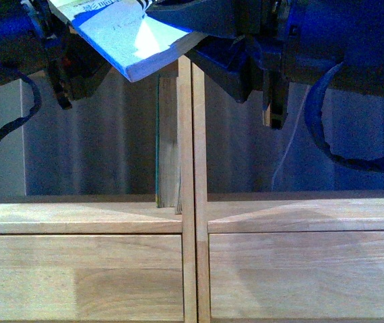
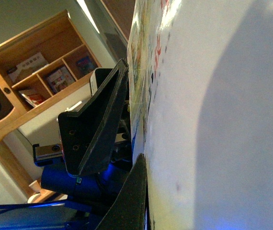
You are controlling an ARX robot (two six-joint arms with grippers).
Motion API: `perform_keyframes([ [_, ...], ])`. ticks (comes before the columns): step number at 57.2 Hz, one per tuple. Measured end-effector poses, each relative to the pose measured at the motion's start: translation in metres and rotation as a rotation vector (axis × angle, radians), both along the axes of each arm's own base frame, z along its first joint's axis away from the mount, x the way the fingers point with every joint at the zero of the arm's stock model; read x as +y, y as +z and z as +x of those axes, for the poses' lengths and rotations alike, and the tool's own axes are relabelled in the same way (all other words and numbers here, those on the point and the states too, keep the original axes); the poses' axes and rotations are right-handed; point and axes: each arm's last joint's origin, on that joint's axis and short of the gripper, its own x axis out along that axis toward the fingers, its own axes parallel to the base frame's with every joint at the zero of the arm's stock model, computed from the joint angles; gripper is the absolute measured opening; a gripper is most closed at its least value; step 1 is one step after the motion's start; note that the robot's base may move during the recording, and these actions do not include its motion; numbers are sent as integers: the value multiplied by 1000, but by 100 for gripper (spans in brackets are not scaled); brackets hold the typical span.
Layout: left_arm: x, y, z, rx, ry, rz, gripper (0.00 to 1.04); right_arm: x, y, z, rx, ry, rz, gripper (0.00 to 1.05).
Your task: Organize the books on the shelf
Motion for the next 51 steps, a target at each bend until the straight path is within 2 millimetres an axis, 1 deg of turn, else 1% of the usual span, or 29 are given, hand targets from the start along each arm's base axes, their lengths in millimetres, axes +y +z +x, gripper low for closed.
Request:
perform_keyframes([
  [3, -1, 1, -1, -5, -2, -4, 52, 0, 0, 0, 1, 0, 1, 7],
  [6, -2, 2, -3, -16, -4, -15, 43, 0, 0, 0, 2, 0, 1, 7],
  [10, -2, 2, -6, -18, -6, -27, 36, 0, 0, 0, 3, 2, 2, 7],
  [16, 1, 2, -19, -23, -19, -54, 15, 1, 1, -1, -4, 19, 2, 7],
  [18, 2, 2, -23, -20, -23, -61, 10, 1, 1, -1, -4, 22, 1, 7],
  [20, 3, 2, -29, -22, -23, -69, 7, 2, 1, -2, -9, 36, 0, 7],
  [24, 5, 2, -37, -31, -17, -76, 7, 2, 2, -3, -8, 49, 2, 9],
  [25, 6, 3, -38, -31, -16, -76, 7, 2, 2, -3, -6, 49, 4, 11],
  [30, 10, 3, -42, -31, -2, -68, 7, -2, 3, -1, 14, 30, 31, 29],
  [32, 11, 2, -42, -28, 4, -64, 7, -3, 2, 0, 17, 20, 33, 32],
  [37, 15, 1, -37, -9, 45, -44, 7, -15, -3, 2, 32, -24, 33, 46],
  [39, 16, 3, -28, 1, 88, -29, 7, -24, -8, 3, 42, -50, 25, 53],
  [41, 17, 5, -16, 24, 169, -19, 7, -36, -15, 4, 57, -95, 15, 60],
  [42, 17, 4, -13, 30, 189, -15, 7, -40, -16, 4, 60, -105, 14, 62],
  [43, 17, 3, -7, 42, 229, -3, 7, -46, -18, 3, 65, -119, 9, 65],
  [45, 18, 0, -2, 54, 269, 13, 7, -53, -21, 2, 65, -133, 1, 68],
  [46, 19, -3, 4, 64, 311, 32, 7, -60, -23, 1, 65, -152, -4, 72],
  [47, 19, -4, 6, 75, 320, 40, 7, -64, -23, 0, 62, -165, -7, 73],
  [48, 20, -7, 12, 79, 370, 63, 7, -71, -25, -1, 60, -185, -12, 77],
  [49, 20, -8, 13, 82, 381, 69, 7, -75, -25, -2, 57, -194, -16, 78],
  [50, 20, -11, 20, 95, 430, 98, 7, -82, -26, -4, 55, -213, -20, 82],
  [51, 20, -12, 22, 105, 447, 104, 7, -86, -26, -6, 52, -224, -22, 83],
])
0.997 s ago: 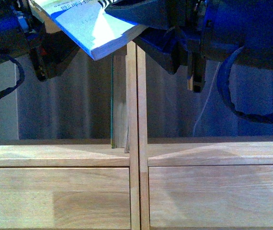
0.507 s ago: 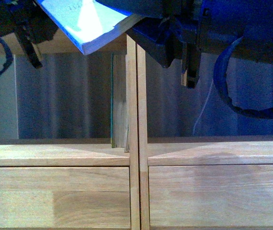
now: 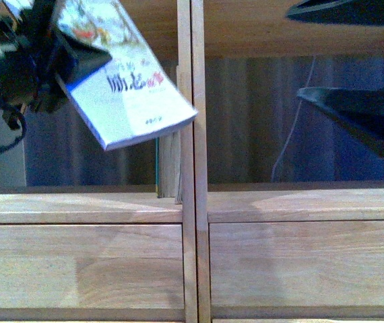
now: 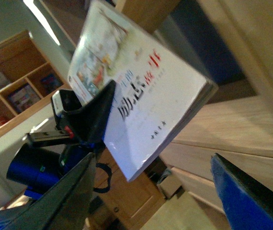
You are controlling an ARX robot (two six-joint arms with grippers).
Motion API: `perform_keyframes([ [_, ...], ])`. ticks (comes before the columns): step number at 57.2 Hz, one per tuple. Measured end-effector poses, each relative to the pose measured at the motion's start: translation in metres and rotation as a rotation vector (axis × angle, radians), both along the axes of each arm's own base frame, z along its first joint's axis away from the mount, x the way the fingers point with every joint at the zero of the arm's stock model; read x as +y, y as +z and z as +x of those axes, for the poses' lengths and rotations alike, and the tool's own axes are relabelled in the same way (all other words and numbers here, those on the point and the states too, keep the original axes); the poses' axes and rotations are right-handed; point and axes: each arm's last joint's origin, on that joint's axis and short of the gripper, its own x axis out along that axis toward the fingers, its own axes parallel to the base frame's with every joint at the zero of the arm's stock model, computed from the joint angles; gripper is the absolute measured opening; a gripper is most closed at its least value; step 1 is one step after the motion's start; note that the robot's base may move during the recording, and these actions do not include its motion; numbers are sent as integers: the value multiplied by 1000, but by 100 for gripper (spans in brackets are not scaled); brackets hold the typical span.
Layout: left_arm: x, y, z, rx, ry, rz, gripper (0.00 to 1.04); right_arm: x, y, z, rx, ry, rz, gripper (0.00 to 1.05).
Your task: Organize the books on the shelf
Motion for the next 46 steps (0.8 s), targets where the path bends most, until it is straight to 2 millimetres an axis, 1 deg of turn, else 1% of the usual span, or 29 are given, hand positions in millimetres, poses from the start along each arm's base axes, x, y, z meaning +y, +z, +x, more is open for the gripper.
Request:
perform_keyframes([
  [5, 3, -5, 20, 13, 152, 89, 7, -29, -1, -13, -24, -65, -23, 96],
  [7, 5, -5, 27, 5, 204, 114, 7, -40, -2, -19, -31, -89, -31, 99],
  [10, 6, -3, 35, -2, 255, 138, 7, -53, -3, -27, -38, -122, -44, 98],
  [13, 7, 3, 43, -22, 310, 169, 7, -68, -5, -38, -48, -159, -59, 97],
  [18, 7, 11, 54, -66, 373, 218, 7, -84, -9, -56, -65, -194, -80, 98],
  [20, 5, 16, 60, -90, 401, 263, 7, -92, -12, -66, -68, -210, -89, 98],
  [23, 3, 19, 66, -106, 425, 299, 7, -98, -15, -76, -80, -226, -107, 98],
  [29, -1, 17, 88, -89, 476, 388, 7, -109, -24, -98, -79, -275, -154, 98],
  [31, -2, 13, 97, -76, 492, 413, 7, -111, -27, -104, -83, -290, -166, 98],
  [32, -3, 13, 98, -76, 494, 417, 7, -111, -27, -105, -84, -295, -171, 98],
  [33, -3, 9, 104, -66, 507, 431, 7, -112, -28, -109, -93, -302, -181, 98],
  [38, -5, -4, 122, -39, 544, 485, 7, -116, -29, -121, -133, -328, -204, 98],
  [46, -8, -20, 143, -25, 560, 563, 7, -118, -25, -130, -164, -349, -193, 98],
])
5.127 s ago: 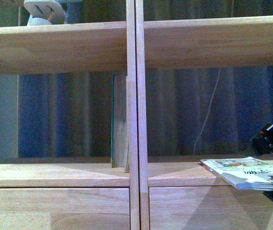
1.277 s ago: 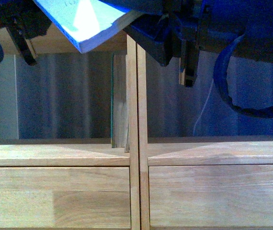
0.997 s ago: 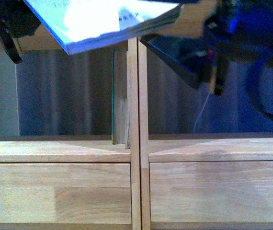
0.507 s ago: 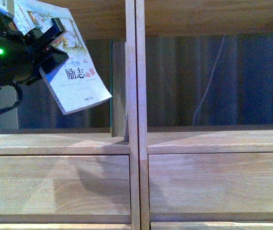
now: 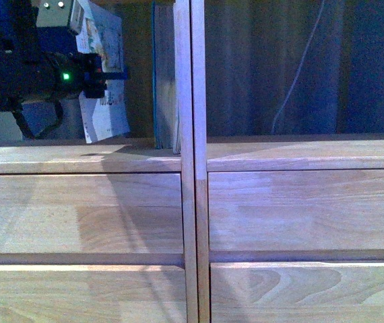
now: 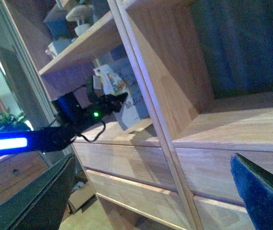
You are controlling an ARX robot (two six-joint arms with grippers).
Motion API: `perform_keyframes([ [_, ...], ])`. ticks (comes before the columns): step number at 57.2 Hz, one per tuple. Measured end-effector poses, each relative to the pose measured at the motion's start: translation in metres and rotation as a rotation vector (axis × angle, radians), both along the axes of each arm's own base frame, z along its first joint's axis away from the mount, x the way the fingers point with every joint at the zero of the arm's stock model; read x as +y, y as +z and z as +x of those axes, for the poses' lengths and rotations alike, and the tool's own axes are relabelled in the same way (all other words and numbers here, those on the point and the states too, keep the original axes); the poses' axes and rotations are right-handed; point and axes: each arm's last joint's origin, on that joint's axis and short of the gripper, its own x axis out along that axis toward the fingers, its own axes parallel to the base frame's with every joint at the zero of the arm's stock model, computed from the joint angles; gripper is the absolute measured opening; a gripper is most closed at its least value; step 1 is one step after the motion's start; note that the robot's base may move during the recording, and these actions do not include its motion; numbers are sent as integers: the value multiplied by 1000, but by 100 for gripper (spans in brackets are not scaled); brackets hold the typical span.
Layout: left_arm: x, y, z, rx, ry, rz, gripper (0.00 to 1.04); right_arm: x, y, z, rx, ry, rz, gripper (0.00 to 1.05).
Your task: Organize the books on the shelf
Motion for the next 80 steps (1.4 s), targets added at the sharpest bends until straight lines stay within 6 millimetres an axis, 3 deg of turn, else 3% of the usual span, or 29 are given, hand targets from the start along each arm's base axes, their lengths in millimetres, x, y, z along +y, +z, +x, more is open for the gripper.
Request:
perform_keyframes([
  [15, -16, -4, 21, -18, -17, 134, 7, 1, 2, -4, -4, -24, 29, 98],
  [34, -23, -1, 41, -14, 13, 168, 7, 1, 3, -4, -11, -30, 23, 98],
  [53, -42, -16, 44, -21, 0, 200, 7, 1, 2, -4, -10, -31, 23, 98],
  [64, -43, -22, 45, -22, -13, 200, 7, 1, 2, -4, -10, -31, 23, 98],
  [80, -39, -48, 44, 13, -18, 200, 50, 1, 3, -4, -11, -31, 23, 98],
])
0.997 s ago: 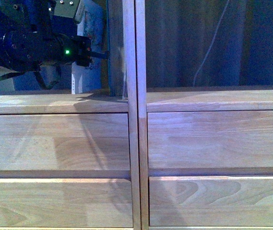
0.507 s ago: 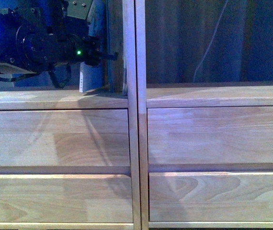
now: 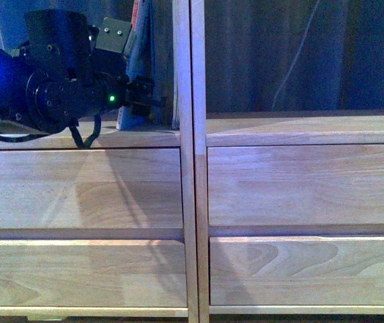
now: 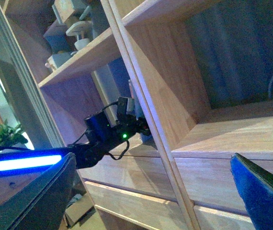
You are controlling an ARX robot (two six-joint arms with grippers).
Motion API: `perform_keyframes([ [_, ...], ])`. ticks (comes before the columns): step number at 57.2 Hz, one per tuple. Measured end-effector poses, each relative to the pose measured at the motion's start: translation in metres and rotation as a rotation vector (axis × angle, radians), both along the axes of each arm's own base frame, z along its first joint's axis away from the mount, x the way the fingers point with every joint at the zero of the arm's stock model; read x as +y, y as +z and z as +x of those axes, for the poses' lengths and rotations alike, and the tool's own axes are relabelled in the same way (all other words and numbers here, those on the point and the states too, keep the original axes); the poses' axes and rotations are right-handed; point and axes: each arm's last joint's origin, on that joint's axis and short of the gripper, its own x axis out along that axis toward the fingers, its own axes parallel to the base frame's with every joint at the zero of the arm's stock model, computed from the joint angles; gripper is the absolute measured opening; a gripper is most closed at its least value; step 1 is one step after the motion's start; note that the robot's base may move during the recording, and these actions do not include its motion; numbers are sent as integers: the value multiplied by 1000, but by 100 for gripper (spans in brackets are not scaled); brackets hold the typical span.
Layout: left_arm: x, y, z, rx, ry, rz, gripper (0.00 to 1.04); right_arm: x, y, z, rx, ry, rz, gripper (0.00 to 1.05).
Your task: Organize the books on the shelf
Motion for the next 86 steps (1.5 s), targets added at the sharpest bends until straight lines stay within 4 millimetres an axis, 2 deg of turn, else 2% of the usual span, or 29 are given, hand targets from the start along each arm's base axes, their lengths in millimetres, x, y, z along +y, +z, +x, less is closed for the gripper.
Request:
perform_keyframes([
  [10, 3, -7, -14, 7, -2, -25, 76, 0, 0, 0, 0, 0, 0, 98],
  [13, 5, -3, -26, -14, -18, -39, 88, 0, 0, 0, 0, 0, -1, 98],
  [17, 7, 5, -42, -42, -45, -51, 99, 0, 0, 0, 0, 0, -1, 98],
  [25, 12, 18, -76, -84, -100, -106, 97, 0, 0, 0, -1, -1, -1, 98],
  [31, 19, 24, -112, -91, -115, -151, 97, 0, 0, 0, -1, -1, -1, 98],
  [42, 29, 24, -201, -61, -100, -152, 97, 0, 0, 0, -1, -1, -2, 98],
  [48, 41, 23, -265, -53, -145, -186, 97, 0, 0, 0, -1, -1, -1, 98],
  [54, 43, 30, -274, -79, -131, -211, 97, 0, 0, 0, -3, -1, -3, 98],
  [57, 44, 26, -276, 16, 15, -234, 89, 1, 2, 0, -22, -42, -4, 96],
  [59, 49, 14, -280, 101, 144, -231, 81, 4, 10, 1, -25, -160, 46, 89],
  [63, 57, -1, -289, 141, 234, -228, 72, 10, 11, -1, 37, -370, 43, 80],
  [68, 71, -22, -302, 158, 274, -233, 56, 20, -26, -6, 226, -548, -121, 64],
  [75, 81, -40, -319, 151, 267, -239, 35, 31, -61, -9, 290, -589, -318, 43],
  [79, 86, -50, -326, 156, 267, -237, 24, 35, -73, -9, 302, -597, -354, 33],
  [81, 91, -60, -333, 163, 271, -237, 13, 39, -83, -10, 299, -593, -381, 23],
  [84, 94, -67, -339, 164, 275, -237, 3, 42, -89, -12, 285, -594, -395, 12],
  [86, 96, -70, -341, 164, 273, -239, 3, 44, -92, -13, 279, -594, -399, 6],
])
